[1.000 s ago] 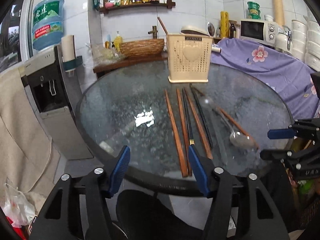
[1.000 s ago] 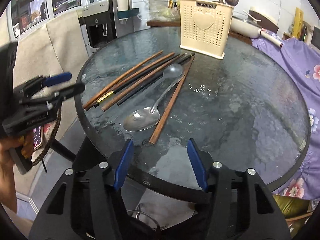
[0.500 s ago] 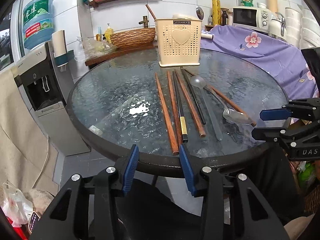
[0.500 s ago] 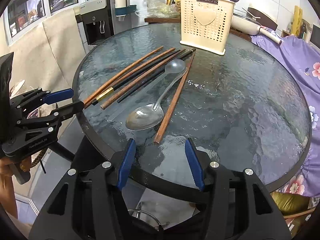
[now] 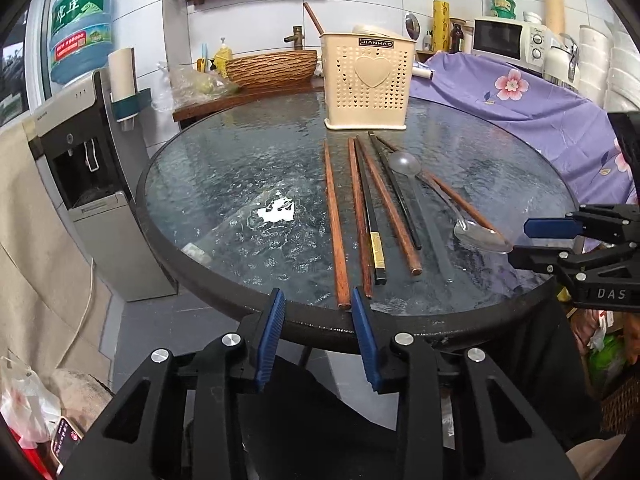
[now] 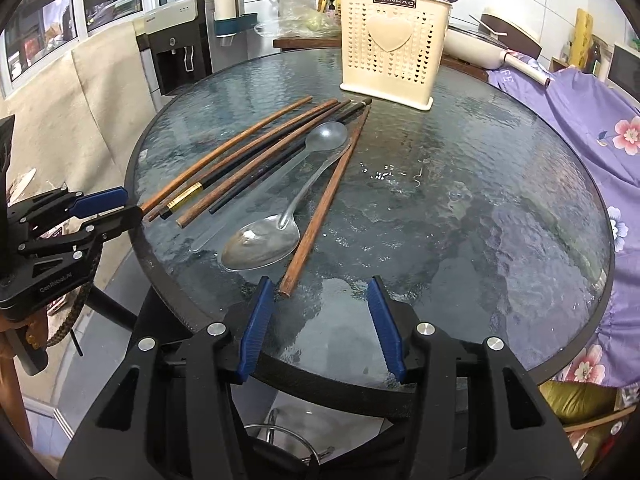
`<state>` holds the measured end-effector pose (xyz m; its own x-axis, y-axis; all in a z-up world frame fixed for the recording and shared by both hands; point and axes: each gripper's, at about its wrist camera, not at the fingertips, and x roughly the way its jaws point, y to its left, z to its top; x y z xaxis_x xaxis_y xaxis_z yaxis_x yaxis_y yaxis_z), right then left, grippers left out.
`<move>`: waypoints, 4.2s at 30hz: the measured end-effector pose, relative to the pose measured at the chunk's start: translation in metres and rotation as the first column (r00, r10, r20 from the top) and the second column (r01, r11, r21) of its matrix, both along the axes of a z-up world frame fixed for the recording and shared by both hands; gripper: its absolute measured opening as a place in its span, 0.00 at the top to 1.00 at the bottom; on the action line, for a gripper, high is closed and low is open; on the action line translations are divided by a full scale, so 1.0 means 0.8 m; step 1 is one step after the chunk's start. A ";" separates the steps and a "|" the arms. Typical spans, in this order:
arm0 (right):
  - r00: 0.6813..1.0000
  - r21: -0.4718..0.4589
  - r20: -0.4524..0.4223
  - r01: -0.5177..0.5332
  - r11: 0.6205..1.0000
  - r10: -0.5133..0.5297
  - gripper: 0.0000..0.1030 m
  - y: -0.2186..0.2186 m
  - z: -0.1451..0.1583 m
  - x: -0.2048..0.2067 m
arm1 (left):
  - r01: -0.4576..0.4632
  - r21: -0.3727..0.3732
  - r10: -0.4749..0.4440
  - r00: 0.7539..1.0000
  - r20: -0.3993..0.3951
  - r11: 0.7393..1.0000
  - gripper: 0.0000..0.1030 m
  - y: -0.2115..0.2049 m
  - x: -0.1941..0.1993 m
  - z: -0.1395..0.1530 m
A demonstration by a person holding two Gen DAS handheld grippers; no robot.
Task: Organize utensils
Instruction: 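Lower the left tool onto a chopstick pair while the right tool lowers onto a single chopstick, then close both tools on their chopsticks and lift them off the table, then carry the chopsticks in both tools over the cream holder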
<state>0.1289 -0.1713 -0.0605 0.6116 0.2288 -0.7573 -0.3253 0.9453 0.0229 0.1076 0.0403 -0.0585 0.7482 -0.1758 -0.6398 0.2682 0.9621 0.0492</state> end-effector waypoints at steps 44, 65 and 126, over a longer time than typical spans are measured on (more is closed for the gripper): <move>0.998 -0.021 -0.065 -0.010 1.000 0.008 0.90 0.024 0.005 0.007 | 0.037 0.011 -0.035 0.995 -0.099 0.999 0.92 -0.031 0.017 0.005; 0.999 0.035 0.040 0.020 0.999 -0.022 0.91 -0.002 0.023 -0.013 | 0.002 -0.060 -0.001 1.000 0.015 0.998 0.93 -0.019 0.006 0.039; 0.966 0.118 0.256 -0.073 0.990 0.040 0.92 -0.060 0.306 0.202 | 0.170 -0.178 -0.142 0.977 0.160 0.969 0.93 -0.053 0.225 0.289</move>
